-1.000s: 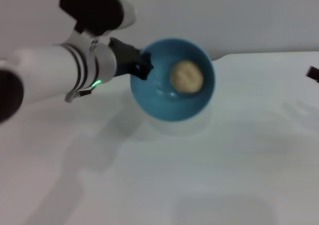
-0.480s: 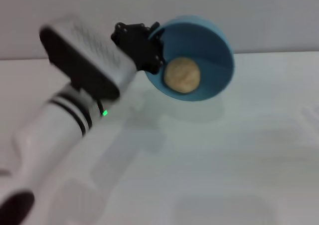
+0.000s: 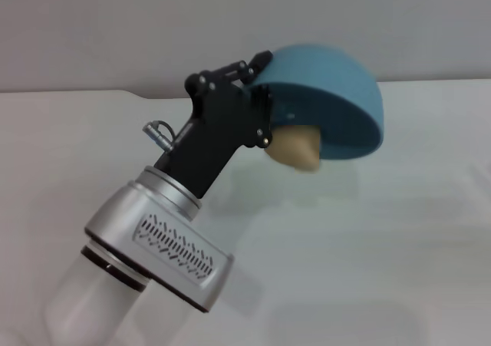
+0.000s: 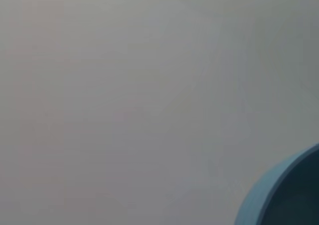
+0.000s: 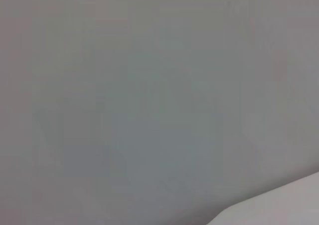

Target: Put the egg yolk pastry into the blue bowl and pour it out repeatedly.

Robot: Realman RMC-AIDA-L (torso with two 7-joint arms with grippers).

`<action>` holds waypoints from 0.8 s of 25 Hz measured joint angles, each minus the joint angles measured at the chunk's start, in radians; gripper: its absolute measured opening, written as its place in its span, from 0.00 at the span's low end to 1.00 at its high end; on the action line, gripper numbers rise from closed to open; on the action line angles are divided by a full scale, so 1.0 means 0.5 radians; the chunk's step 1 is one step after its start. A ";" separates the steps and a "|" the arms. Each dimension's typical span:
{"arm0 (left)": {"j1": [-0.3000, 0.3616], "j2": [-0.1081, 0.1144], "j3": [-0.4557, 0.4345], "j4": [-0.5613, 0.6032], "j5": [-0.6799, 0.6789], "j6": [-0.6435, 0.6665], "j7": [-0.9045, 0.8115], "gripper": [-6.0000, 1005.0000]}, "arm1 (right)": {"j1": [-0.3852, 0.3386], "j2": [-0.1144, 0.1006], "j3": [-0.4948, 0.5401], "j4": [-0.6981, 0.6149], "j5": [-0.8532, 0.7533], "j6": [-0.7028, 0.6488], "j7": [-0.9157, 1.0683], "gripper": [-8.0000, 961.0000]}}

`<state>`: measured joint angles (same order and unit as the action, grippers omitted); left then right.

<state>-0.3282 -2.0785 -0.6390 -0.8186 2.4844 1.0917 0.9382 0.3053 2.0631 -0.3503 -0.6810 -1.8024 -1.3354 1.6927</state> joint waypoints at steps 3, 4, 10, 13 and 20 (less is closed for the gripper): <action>-0.030 0.000 0.060 0.016 -0.068 0.110 0.038 0.02 | 0.005 0.000 0.000 0.000 0.000 0.003 0.000 0.47; -0.038 0.000 0.077 0.017 -0.087 0.145 0.054 0.02 | 0.006 0.001 0.001 0.000 0.000 0.005 -0.001 0.47; -0.098 0.000 0.132 0.028 -0.119 0.125 0.088 0.02 | 0.004 0.006 0.001 0.000 0.000 0.014 -0.001 0.46; -0.107 0.000 0.129 0.034 -0.127 0.092 0.080 0.02 | 0.004 0.006 0.001 0.005 0.000 0.015 -0.002 0.46; -0.116 0.005 0.092 0.050 -0.215 0.084 0.056 0.02 | 0.016 0.006 -0.013 0.017 0.000 0.017 -0.002 0.45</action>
<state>-0.3863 -2.0761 -0.5931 -0.7934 2.3767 1.1336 0.9662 0.3132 2.0663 -0.3567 -0.6727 -1.8024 -1.3268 1.6919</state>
